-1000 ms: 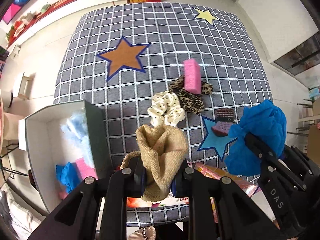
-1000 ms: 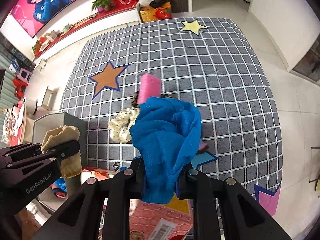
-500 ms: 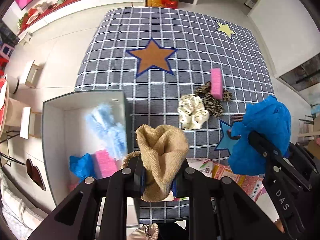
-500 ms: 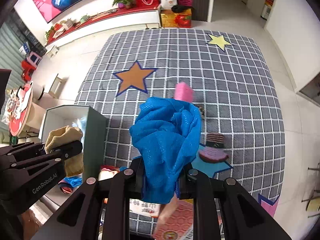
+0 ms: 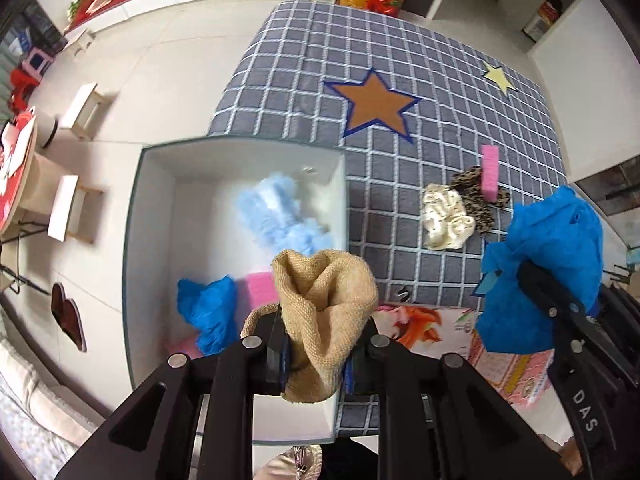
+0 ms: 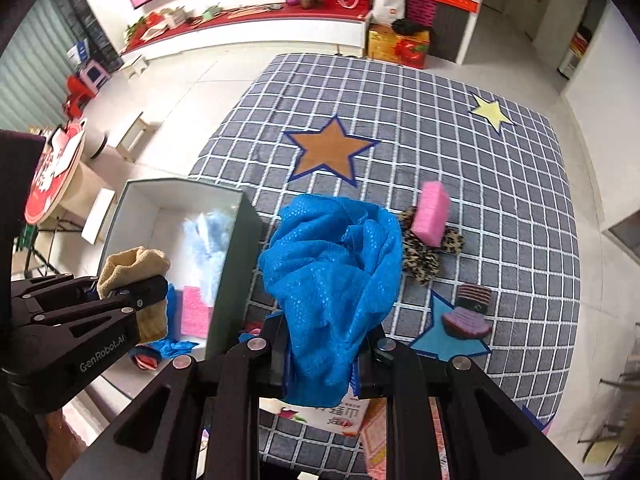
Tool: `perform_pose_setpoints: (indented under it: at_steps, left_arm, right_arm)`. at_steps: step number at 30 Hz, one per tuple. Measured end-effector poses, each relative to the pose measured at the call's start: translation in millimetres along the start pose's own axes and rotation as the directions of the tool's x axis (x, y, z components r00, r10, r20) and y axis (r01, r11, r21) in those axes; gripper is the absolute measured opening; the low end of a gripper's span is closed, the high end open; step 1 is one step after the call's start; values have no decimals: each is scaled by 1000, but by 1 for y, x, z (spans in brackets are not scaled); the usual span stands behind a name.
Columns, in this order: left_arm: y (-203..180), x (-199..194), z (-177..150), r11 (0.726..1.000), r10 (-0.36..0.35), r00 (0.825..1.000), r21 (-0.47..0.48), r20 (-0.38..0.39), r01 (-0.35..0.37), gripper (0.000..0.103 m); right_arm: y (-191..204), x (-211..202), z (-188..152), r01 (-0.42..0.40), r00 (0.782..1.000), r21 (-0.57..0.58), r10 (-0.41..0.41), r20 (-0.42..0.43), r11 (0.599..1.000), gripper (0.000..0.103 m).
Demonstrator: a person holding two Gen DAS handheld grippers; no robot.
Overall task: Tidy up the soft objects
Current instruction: 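Carry the burlap bag and blue cloth over the white box, then open both grippers to drop the burlap bag and blue cloth into the box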
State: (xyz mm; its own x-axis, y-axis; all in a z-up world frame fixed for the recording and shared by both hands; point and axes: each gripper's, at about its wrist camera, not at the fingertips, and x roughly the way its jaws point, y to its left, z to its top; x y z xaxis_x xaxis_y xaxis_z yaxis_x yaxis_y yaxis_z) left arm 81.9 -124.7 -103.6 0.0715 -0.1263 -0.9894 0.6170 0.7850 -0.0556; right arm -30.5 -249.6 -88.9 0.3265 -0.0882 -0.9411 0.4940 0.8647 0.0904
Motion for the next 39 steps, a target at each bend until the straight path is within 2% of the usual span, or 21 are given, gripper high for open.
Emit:
perform_pose_setpoints:
  at_steps: [14,25,32,39]
  left_arm:
    - [62,0,-31,994,13,1000,-109,-3,-13,21]
    - [106,6,-62,983,25,999,-181,-35,-31,21]
    - [123,17,-78,977,23,997,-212,-74,-39,21]
    - [130,41,-90,974,17,990,-220,-139,-48,21]
  right_arm:
    - [59,4,-2,-17,1000,-122,15,-18,992,21]
    - [106,16,-7,-56,997,-189,47,-54,980,21]
    - [129,32,-12,-79,994,-216,60,-96,973,21]
    - [139,62,-17,-101,980,-208,61,-190,973,21]
